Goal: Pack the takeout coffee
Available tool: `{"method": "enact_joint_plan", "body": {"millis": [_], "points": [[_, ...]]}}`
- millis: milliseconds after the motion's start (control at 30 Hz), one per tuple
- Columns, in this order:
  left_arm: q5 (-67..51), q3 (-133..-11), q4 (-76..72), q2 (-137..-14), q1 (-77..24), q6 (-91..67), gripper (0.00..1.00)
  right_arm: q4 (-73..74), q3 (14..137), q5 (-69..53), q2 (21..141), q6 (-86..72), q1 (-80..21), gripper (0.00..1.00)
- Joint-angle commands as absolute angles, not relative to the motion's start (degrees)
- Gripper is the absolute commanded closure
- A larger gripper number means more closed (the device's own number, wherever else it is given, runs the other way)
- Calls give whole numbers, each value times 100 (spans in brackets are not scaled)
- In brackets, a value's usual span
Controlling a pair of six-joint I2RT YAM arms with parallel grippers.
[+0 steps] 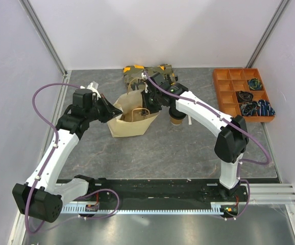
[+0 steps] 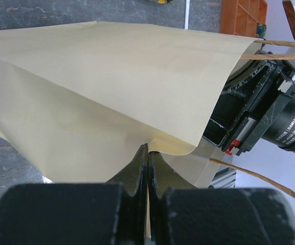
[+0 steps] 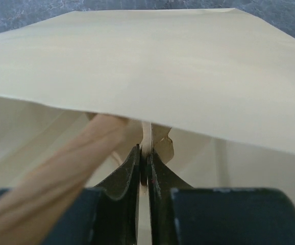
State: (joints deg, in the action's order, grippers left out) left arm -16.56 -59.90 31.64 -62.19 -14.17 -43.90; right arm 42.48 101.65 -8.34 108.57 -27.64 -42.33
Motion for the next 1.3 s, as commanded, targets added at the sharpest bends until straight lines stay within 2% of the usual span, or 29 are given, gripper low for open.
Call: {"method": "enact_joint_plan", "body": {"millis": [0,233,267,433,467,567,867,1100,1267], "points": [[-1758,-5924,3340,-6205,-1310,-4254,98,4429,10485,-1002,11109,-2812,-4324,76],[-1846,-5871,3366,-6187,-1152,-4228,98,4719,10924,-844,11232,-2760,-4333,61],[-1854,-5871,3366,-6187,-1125,-4219,98,4746,11055,-809,11241,-2725,-4342,53],[-1960,-5906,3419,-6231,-959,-4192,98,4939,11522,-703,11241,-2523,-4386,40],[-1986,-5924,3419,-6231,-932,-4184,98,4983,11592,-642,11233,-2479,-4394,34],[-2056,-5994,3463,-6293,-861,-4140,98,5132,11908,-633,11224,-2339,-4430,24],[-2311,-6214,3647,-6556,-659,-4105,98,5519,12638,-949,11118,-1750,-4430,23],[-2548,-6346,3762,-6680,-510,-4043,98,5449,12516,-1433,10487,-1003,-4421,21],[-2750,-6416,3797,-6741,-457,-4008,98,5432,12305,-1056,10082,-712,-4097,27]]}}
